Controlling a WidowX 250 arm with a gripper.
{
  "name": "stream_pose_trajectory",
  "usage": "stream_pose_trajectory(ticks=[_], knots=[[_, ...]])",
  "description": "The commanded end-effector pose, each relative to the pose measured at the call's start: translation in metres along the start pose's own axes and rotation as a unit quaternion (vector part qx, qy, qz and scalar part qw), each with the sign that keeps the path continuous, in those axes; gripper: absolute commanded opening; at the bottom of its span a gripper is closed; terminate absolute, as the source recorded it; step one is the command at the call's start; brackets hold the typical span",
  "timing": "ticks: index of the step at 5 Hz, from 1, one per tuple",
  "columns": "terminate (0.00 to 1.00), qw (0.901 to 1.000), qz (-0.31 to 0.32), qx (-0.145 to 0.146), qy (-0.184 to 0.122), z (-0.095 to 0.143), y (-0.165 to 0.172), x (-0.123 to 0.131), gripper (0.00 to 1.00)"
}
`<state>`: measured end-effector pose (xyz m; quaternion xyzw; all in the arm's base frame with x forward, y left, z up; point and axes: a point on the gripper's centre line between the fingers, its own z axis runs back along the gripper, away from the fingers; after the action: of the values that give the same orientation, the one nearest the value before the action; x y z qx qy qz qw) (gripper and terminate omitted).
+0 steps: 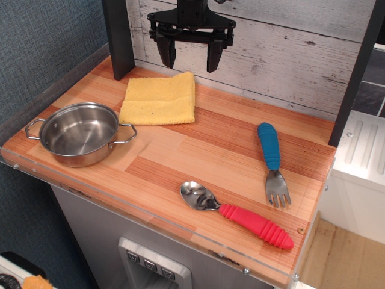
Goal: Place the red spoon on middle of the table
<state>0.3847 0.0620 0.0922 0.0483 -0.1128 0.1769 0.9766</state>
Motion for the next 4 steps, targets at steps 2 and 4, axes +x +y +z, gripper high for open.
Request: stream_pose_trajectory(ticks=[2, 4], knots=[[0.0, 0.9971, 0.074, -0.001, 0.017, 0.002, 0.0, -0.01, 1.0], [0.0, 0.958, 0.281, 0.026, 0.05, 0.011, -0.015, -0.054, 1.0]])
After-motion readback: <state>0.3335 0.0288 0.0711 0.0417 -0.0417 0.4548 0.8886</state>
